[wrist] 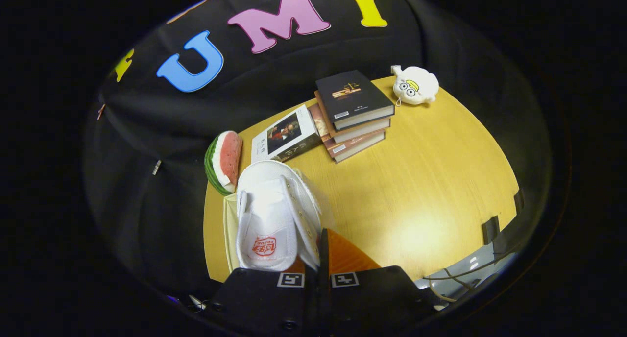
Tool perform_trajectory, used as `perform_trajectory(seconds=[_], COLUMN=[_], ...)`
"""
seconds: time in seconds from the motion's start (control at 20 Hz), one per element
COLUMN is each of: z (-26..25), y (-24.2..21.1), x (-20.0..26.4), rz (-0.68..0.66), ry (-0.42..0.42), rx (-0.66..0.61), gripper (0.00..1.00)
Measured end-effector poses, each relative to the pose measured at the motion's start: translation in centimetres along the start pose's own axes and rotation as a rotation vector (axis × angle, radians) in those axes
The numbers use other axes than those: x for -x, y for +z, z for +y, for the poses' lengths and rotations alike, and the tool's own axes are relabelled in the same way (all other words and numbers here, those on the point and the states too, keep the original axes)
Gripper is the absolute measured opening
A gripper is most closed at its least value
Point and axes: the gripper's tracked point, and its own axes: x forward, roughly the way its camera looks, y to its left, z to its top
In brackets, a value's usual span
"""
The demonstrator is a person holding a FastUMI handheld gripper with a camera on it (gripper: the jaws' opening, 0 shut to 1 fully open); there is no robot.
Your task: Open the storage box then place both shoes into the box .Put the left shoe in first, then the right shoe, with the right side of both shoes facing outward in a uniform manner.
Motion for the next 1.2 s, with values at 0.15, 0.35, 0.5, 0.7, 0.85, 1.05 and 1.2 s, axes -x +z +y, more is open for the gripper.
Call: perform_trajectory(seconds=[0.15, 0.35, 0.5, 0.7, 0.85, 1.05, 1.2], z=[1.2, 0.4, 1.8, 4.8, 5.2, 5.2, 3.9], y=[-1.8, -2.7, -3.1, -3.5, -3.2, -2.7, -1.2], x=[-2.3, -5.2, -6.5, -5.6, -5.1, -3.7, -2.1], rz=[0.027, 0.026, 0.006, -0.002, -0.040, -0.075, -0.135], ry=[-0.032, -0.131, -0.098, -0.014, -0.012, 0.012, 0.002], rx=[0.012, 0.026, 0.025, 0.108, 0.171, 0.190, 0.210], gripper=[0.05, 0.05, 0.09, 1.00, 0.99, 0.99, 0.99])
